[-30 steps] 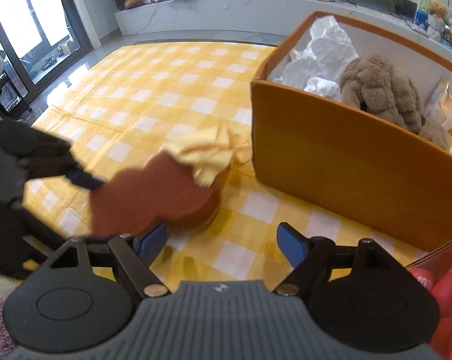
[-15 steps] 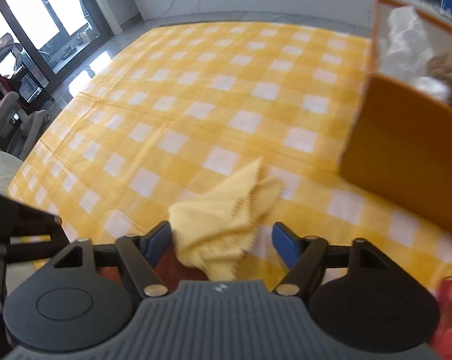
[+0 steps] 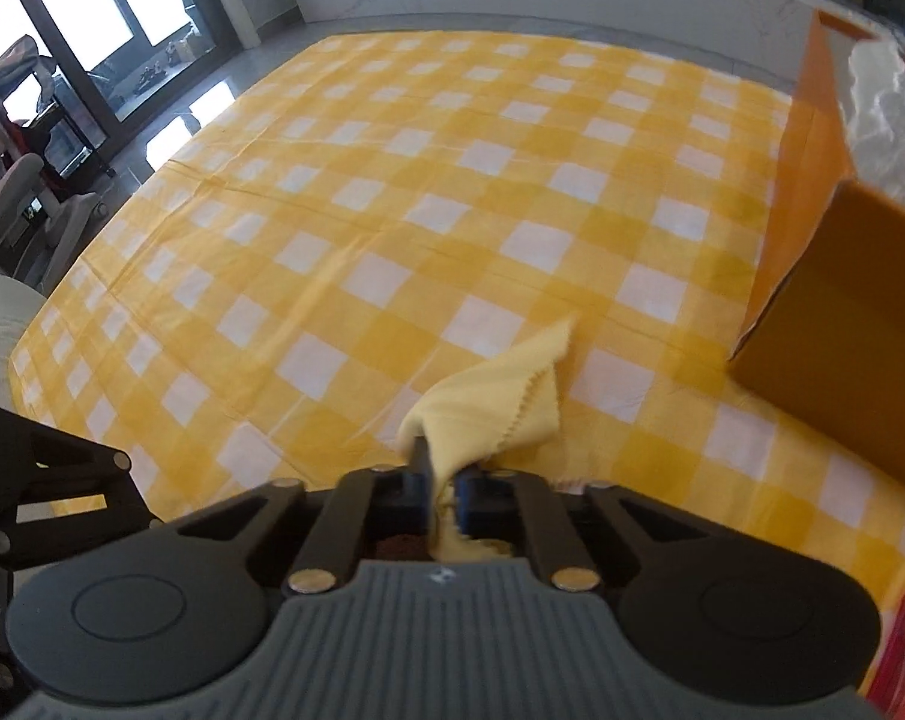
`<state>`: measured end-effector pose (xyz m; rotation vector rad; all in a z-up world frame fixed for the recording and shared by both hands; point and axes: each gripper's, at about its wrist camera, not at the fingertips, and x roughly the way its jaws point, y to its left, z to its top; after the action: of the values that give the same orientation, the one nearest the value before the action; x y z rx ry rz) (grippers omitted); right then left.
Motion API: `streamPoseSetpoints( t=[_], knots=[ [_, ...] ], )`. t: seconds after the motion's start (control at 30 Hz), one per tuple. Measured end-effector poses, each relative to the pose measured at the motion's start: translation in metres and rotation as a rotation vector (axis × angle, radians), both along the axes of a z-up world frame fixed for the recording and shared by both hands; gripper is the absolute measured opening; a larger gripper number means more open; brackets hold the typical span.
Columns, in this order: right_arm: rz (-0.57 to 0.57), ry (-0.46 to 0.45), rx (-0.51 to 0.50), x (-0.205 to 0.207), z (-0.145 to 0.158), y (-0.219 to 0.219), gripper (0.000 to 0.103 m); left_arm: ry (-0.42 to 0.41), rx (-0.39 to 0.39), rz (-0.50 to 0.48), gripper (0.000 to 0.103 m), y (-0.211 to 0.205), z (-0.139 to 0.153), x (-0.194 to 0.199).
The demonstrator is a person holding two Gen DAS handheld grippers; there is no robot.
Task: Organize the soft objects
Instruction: 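Grasp the brown bear sponge with the left tool while the right tool grasps the yellow cloth, then carry the sponge and cloth over the orange box with both tools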
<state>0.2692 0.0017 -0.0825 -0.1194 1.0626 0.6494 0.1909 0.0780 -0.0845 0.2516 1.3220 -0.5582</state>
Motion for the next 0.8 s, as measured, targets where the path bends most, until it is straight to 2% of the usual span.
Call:
streamPoseSetpoints(
  t=[0.33,0.6,0.8],
  knots=[
    [0.017,-0.097,-0.001,-0.017,0.059,-0.04,0.003,-0.041,0.051,0.078,0.068,0.003,0.022,-0.01],
    [-0.019,-0.129,-0.007,-0.042,0.103,-0.101,0.003,-0.155,0.062,0.104,0.068,-0.017,0.065,-0.021],
    [-0.045,-0.212,-0.037,-0.064,0.139,-0.145,0.003,-0.245,0.065,0.102,0.068,-0.049,0.1,-0.017]
  ],
)
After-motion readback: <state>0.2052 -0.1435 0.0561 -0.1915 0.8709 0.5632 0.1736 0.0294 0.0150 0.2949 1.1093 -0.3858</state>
